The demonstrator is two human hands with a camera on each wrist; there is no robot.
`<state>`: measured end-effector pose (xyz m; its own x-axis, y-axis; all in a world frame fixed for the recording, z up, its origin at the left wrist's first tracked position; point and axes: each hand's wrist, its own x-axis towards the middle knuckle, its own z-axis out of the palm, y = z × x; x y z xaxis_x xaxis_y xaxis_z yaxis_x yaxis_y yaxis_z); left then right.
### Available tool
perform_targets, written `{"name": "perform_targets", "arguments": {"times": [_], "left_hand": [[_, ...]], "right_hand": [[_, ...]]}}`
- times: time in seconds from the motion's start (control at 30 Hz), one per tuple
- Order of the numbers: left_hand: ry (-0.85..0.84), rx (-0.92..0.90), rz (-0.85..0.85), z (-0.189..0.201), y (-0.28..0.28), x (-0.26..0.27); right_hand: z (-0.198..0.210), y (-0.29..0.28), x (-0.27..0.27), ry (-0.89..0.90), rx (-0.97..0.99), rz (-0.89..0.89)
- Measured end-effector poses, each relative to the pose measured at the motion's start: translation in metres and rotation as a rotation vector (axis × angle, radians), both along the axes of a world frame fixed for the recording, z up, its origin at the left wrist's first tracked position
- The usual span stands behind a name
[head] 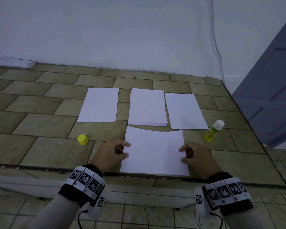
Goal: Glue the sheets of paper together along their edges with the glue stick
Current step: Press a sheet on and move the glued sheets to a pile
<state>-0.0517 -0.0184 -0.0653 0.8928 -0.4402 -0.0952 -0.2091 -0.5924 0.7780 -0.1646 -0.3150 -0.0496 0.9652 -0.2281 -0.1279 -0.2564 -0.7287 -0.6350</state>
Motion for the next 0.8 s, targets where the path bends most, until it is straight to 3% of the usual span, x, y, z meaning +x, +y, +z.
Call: {"name": "perform_targets", "arguments": {"times": [0.3,0.5,0.6,0.7,0.8], "left_hand": [[-0.033,0.025,-0.003,-0.001,0.0,-0.002],[-0.273,0.327,-0.093,0.006,-0.011,-0.002],[-0.288,0.371,-0.133,0.004,-0.024,-0.005],[-0.335,0.532,-0.189,-0.01,-0.036,-0.007],[-0.387,0.613,-0.184,-0.024,-0.04,-0.007]], "right_hand": [[0.0,0.002,0.001,0.001,-0.04,-0.004],[0.005,0.009,0.002,0.078,-0.281,0.002],[0.012,0.017,0.002,0.119,-0.441,0.012],[0.022,0.032,0.003,0.149,-0.655,0.063],[0.023,0.054,0.011,0.154,-0.592,0.127]]}}
